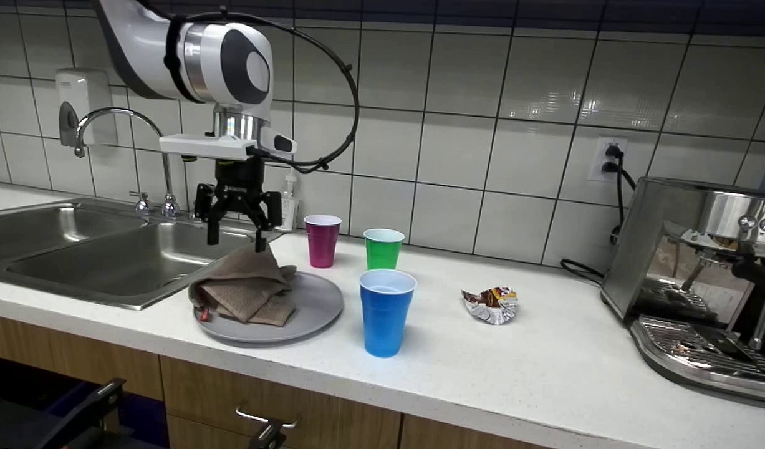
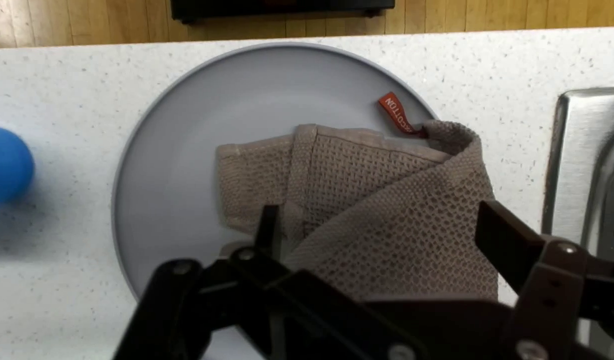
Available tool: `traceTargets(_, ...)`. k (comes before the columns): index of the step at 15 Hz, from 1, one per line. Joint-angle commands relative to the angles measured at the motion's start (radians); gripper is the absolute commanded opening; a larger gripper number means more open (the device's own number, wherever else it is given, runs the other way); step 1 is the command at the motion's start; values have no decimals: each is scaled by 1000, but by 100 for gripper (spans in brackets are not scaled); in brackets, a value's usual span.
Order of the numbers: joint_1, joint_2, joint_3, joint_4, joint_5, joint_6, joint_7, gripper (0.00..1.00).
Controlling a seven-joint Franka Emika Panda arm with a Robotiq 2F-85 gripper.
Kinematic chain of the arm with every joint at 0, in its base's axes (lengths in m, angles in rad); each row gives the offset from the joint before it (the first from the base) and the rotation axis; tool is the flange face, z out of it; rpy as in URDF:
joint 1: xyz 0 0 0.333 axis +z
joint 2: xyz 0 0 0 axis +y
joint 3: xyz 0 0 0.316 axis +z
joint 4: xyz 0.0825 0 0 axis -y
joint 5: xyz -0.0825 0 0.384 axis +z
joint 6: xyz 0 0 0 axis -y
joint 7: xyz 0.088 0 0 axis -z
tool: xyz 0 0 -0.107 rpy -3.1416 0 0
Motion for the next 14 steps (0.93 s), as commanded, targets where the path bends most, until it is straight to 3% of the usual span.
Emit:
traceTargets(1,-5,87,10,98,28,-21,-41,100)
traceTargets(14,-6,245,-6,235,10,-33,-34,100)
